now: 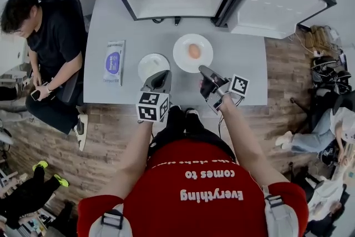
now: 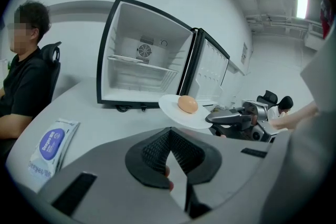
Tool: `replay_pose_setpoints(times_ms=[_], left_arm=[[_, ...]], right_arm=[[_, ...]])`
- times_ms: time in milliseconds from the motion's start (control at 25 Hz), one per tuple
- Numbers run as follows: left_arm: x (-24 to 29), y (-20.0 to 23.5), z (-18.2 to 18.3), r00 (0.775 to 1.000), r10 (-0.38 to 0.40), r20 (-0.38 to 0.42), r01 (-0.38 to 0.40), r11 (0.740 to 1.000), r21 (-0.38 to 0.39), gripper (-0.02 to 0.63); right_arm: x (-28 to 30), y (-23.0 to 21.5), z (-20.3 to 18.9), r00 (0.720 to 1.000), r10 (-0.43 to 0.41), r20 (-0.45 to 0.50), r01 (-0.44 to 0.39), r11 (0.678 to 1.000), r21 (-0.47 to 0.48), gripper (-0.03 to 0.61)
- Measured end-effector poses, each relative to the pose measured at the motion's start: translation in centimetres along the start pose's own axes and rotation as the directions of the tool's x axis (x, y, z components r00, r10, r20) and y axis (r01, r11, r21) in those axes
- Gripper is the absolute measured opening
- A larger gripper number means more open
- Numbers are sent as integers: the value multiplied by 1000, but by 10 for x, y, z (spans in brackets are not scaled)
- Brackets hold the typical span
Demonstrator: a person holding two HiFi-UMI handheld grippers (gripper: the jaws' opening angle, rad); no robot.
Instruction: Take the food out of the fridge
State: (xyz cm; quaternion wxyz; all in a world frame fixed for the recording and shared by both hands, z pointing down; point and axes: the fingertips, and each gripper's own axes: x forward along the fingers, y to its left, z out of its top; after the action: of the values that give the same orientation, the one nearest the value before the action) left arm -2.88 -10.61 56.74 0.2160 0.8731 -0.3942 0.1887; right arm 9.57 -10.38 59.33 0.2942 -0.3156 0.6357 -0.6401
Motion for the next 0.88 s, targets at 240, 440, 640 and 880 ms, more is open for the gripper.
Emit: replay_pose_setpoints(times_ms=[240,440,640,880], left_arm=[[-6,-5,-32,999,-3,-40,2,1000,-21,-2],[-6,-4,-50,997,7,-71,-10,999,-34,-2],[-2,-3,-69,992,29,-123,-37,997,-64,-2],[-1,-12,-80,989,25,-147,-36,997,-72,-2]], right_arm=[[-15,-45,-29,996,-83,-44,85,995,44,23],[-25,-80,-43,986,-155,-57,159,985,62,23],[-28,-107,-46,966,-251,-64,256,964,80,23],[-29,-118,-48,951,-304,-62,309,945,107,23]])
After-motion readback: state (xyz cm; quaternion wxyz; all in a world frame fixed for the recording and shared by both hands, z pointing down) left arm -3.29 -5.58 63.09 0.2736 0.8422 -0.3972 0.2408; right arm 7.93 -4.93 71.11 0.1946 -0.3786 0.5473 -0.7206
